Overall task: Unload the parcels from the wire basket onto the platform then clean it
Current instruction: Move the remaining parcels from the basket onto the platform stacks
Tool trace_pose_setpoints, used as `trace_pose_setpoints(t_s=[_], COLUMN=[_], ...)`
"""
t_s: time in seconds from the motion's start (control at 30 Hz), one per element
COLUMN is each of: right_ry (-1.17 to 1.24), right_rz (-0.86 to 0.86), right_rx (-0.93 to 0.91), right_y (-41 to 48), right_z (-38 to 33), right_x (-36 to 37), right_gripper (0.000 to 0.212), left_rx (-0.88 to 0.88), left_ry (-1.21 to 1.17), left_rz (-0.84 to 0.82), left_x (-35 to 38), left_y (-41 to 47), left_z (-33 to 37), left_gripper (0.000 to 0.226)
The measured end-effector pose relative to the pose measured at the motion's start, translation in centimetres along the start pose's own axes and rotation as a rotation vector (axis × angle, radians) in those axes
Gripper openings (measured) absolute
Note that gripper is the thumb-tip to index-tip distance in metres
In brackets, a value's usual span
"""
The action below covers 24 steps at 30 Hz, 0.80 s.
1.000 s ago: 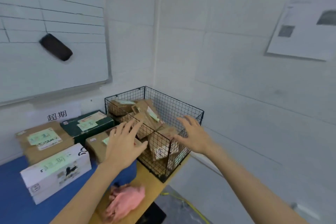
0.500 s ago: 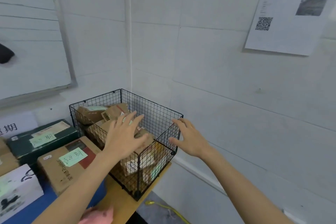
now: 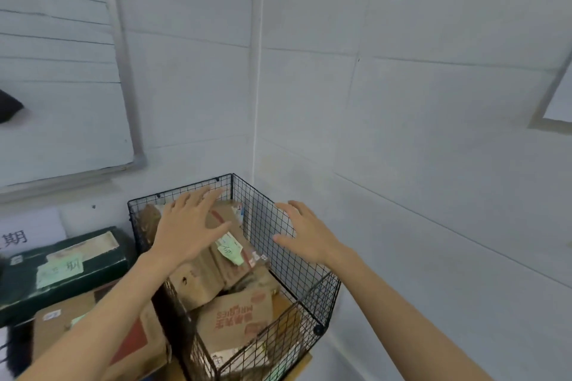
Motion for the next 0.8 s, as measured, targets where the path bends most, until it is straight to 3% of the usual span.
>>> trace_pose_setpoints(t_s=[0.4,0.8], right_ry=[0.080,0.263], right_rz=[-0.226,-0.345], right_rx=[-0.114,-0.171], right_y=[12.2,19.4], right_z=[3.3,4.9], right_x=[9.6,15.8], right_gripper=[0.079,0.085], left_rx=[-0.278,-0.533], left_ry=[0.085,0.092], left_rz=[-0.090,-0.064], left_x=[6.5,10.6], left_y=[2.7,3.9], left_z=[-5.0,-6.4], left_gripper=[0.102,0.075])
Point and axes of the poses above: each hand's wrist, its own y-axis towards the middle knuckle, its own x-axis out of the palm, z = x × y, the point moved 10 cm from there along y, towards the middle knuckle
